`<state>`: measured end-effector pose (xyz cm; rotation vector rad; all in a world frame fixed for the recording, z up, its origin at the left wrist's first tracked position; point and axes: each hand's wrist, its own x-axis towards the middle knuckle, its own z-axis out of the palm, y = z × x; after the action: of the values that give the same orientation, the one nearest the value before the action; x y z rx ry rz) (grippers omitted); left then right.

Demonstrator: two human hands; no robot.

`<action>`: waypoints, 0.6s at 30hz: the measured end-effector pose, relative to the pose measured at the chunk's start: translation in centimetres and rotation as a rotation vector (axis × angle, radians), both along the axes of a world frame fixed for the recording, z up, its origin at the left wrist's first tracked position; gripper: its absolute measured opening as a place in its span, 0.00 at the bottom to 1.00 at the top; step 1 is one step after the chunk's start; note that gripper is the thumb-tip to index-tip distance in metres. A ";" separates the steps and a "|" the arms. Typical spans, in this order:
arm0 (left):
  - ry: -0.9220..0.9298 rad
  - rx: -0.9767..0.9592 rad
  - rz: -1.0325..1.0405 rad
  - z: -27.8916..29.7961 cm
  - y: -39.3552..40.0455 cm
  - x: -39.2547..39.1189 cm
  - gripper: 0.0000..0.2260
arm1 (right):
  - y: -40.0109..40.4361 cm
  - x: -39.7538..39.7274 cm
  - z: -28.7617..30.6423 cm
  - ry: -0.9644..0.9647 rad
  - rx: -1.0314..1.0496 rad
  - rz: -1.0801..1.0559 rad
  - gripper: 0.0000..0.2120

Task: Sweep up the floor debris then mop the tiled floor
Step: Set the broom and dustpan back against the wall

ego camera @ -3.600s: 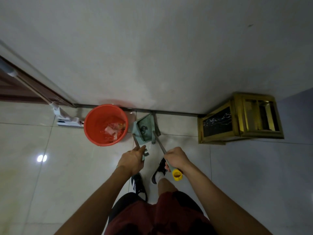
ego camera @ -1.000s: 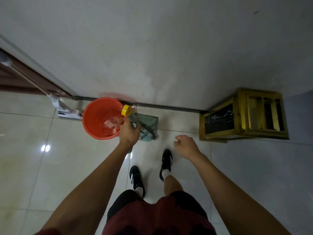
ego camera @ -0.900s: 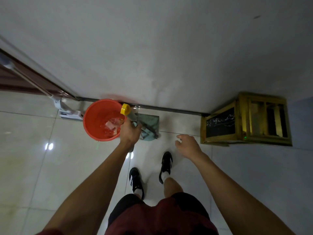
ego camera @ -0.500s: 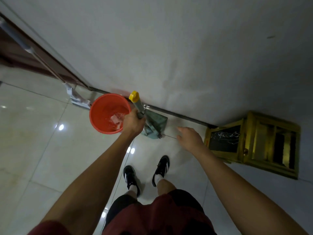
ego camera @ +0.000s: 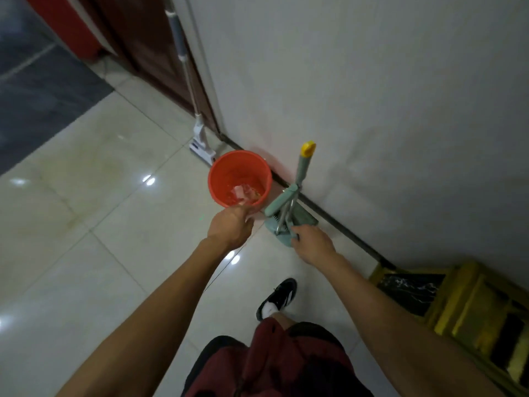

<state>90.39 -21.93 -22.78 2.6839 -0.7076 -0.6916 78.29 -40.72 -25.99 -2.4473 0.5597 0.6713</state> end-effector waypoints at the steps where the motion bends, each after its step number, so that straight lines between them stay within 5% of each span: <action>1: -0.017 0.023 0.014 0.3 1.9 -0.5 0.17 | 1.4 0.5 0.2 -0.009 -0.002 0.043 0.13; 18: -0.315 0.184 0.579 13.0 40.2 -15.3 0.21 | 34.0 1.1 13.5 -0.362 -0.090 0.773 0.23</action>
<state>75.09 18.22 -9.81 2.9768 0.0994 -0.1928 79.37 -6.68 -12.47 -2.7564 -0.5389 0.4560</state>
